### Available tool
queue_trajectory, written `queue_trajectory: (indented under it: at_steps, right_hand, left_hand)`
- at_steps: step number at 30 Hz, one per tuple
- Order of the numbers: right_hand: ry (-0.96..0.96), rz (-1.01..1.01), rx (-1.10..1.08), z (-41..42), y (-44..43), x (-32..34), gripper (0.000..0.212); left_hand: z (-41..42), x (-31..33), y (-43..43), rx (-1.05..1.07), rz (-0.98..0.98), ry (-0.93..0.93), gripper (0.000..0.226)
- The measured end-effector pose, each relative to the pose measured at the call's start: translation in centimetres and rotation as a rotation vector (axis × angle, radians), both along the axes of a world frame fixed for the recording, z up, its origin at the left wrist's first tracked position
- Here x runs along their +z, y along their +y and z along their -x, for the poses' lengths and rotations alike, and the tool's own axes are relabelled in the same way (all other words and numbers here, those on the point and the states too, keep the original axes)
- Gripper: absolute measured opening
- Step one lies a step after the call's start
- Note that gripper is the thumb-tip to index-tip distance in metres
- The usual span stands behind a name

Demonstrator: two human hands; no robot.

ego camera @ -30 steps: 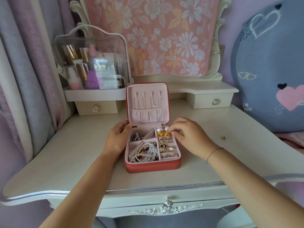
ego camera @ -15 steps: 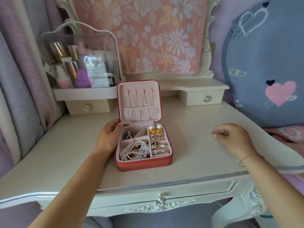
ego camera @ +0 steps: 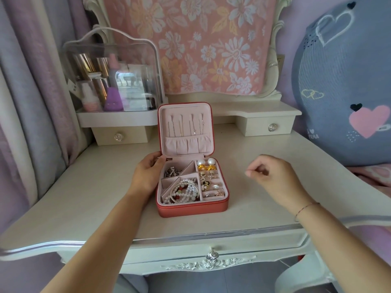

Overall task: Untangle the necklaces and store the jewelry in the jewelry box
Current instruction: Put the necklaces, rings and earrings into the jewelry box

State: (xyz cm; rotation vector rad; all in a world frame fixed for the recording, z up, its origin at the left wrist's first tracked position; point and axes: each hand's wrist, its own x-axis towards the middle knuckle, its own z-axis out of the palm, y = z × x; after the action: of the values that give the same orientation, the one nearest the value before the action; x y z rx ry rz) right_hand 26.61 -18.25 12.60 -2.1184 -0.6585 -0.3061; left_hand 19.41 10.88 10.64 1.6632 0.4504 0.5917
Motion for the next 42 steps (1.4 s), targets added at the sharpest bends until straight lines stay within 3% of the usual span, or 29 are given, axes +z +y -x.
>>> queue_trajectory:
  at_steps: [8, 15, 24, 42]
  right_hand:
    - [-0.091, 0.074, 0.241, 2.2, 4.0, 1.1, 0.013]
    - [-0.13, 0.008, 0.214, 2.3, 4.5, 0.7, 0.027]
    - [-0.253, 0.094, 0.238, 2.3, 5.0, 0.6, 0.013]
    - [-0.317, 0.134, 0.281, 2.0, 5.0, 0.2, 0.009]
  left_hand:
    - [0.1, 0.1, -0.2, -0.004, 0.017, -0.012, 0.015]
    - [0.1, 0.1, -0.1, -0.009, 0.003, -0.013, 0.016]
    - [0.3, 0.2, -0.2, -0.011, 0.0, -0.013, 0.015]
    - [0.2, 0.3, -0.2, 0.002, -0.006, -0.002, 0.023]
